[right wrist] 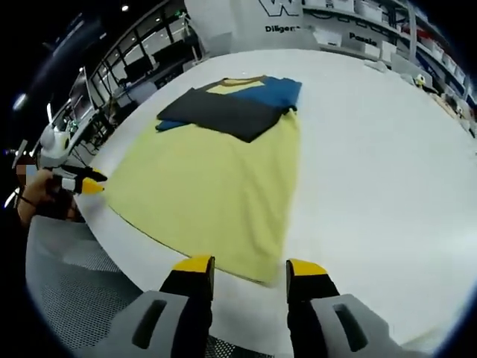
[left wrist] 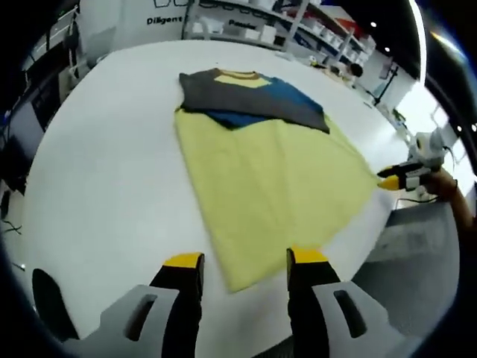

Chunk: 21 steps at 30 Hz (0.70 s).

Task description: Fold the garment on the visible template until the final outline fits inside the template.

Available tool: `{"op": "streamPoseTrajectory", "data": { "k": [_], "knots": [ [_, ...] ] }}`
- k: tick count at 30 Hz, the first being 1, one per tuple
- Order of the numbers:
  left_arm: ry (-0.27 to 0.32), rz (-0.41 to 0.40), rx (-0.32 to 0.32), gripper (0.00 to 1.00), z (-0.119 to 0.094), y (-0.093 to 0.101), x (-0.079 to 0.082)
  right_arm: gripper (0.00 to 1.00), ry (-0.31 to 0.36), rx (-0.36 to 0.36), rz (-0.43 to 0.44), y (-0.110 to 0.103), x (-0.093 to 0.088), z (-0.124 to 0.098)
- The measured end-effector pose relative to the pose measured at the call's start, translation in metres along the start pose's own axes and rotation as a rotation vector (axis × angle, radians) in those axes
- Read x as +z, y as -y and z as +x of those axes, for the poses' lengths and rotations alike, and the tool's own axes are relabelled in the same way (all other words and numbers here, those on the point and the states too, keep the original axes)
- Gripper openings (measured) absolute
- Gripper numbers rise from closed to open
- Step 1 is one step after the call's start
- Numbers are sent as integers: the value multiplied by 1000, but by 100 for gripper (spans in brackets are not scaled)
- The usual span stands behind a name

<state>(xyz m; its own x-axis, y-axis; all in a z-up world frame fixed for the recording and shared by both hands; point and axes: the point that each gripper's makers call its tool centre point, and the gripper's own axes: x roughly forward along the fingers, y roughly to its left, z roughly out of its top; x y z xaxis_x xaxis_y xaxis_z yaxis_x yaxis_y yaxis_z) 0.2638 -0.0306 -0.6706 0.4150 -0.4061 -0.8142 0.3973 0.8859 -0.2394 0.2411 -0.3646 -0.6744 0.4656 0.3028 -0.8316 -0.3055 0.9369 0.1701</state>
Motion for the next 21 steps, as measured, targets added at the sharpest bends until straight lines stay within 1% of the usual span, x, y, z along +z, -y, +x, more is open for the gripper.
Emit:
{"op": "streamPoseTrajectory", "data": {
  "k": [1, 2, 4, 5, 9, 14, 16, 18, 21],
  "knots": [
    [0, 12, 3, 43, 0, 0, -1, 27, -12, -6, -2, 1, -2, 1],
    [2, 64, 1, 42, 0, 2, -1, 23, -13, -10, 2, 2, -3, 2],
    [-6, 61, 17, 38, 0, 2, -3, 19, -26, -9, 1, 3, -5, 2],
    [-8, 66, 16, 37, 0, 3, -4, 17, -28, -9, -3, 3, -5, 2],
    [-8, 60, 25, 31, 0, 5, -7, 10, -35, -34, -29, 8, -6, 2],
    [-14, 64, 67, 22, -1, -2, -9, 6, -35, -38, -40, 8, -5, 3],
    [-19, 58, 90, 15, -1, -8, -10, 4, -37, -44, -49, 10, -5, 4],
    [-24, 87, 116, 7, -1, -14, -10, 2, -38, -47, -57, 11, -5, 4],
    [-22, 84, 107, 6, -2, -13, -10, 0, -44, -47, -55, 11, -5, 4]
  ]
}}
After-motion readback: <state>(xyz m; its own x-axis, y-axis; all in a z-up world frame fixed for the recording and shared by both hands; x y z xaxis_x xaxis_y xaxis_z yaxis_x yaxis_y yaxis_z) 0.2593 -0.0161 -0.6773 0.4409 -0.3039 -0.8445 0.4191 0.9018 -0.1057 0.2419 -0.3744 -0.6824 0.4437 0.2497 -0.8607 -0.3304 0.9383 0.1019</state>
